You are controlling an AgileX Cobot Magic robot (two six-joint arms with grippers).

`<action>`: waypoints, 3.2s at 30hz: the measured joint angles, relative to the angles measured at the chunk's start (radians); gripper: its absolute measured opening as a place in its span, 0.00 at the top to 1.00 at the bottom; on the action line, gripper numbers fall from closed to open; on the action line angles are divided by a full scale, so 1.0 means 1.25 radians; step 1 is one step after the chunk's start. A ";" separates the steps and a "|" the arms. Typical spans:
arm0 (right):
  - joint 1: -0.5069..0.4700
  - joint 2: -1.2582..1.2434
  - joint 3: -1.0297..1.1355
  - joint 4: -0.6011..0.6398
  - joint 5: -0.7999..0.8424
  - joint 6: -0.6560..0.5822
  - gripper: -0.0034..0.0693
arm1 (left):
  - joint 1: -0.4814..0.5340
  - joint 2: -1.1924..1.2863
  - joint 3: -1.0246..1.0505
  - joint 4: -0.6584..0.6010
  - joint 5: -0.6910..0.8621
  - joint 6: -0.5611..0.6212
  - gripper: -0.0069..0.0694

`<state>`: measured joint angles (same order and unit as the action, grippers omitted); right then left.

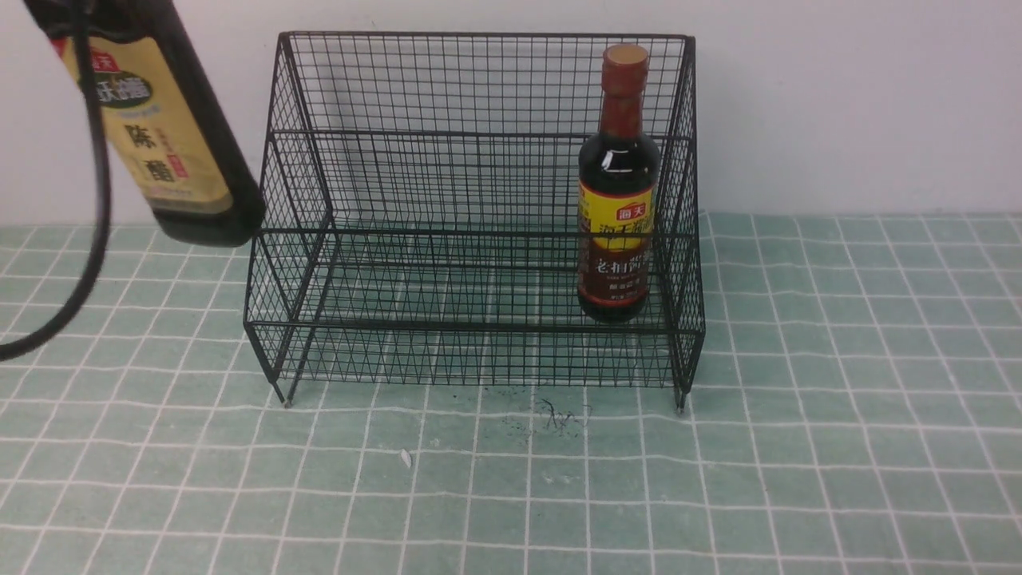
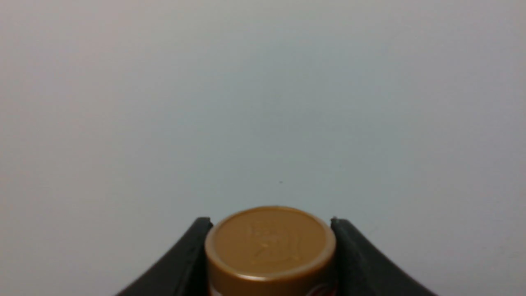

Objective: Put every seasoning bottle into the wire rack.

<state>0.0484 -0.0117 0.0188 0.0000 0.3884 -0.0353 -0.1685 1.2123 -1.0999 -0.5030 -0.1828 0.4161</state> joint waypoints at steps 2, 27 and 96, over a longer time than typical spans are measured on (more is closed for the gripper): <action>0.000 0.000 0.000 0.000 0.000 0.000 0.97 | -0.035 0.032 -0.016 -0.003 -0.024 0.008 0.50; 0.000 0.000 0.000 0.000 0.000 -0.001 0.97 | -0.099 0.349 -0.144 -0.271 -0.129 0.280 0.50; 0.000 0.000 0.000 0.000 0.000 0.010 0.97 | -0.068 0.183 -0.133 -0.962 0.480 0.719 0.92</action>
<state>0.0484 -0.0117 0.0188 0.0000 0.3884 -0.0232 -0.2538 1.4406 -1.2658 -1.7056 0.4177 1.3150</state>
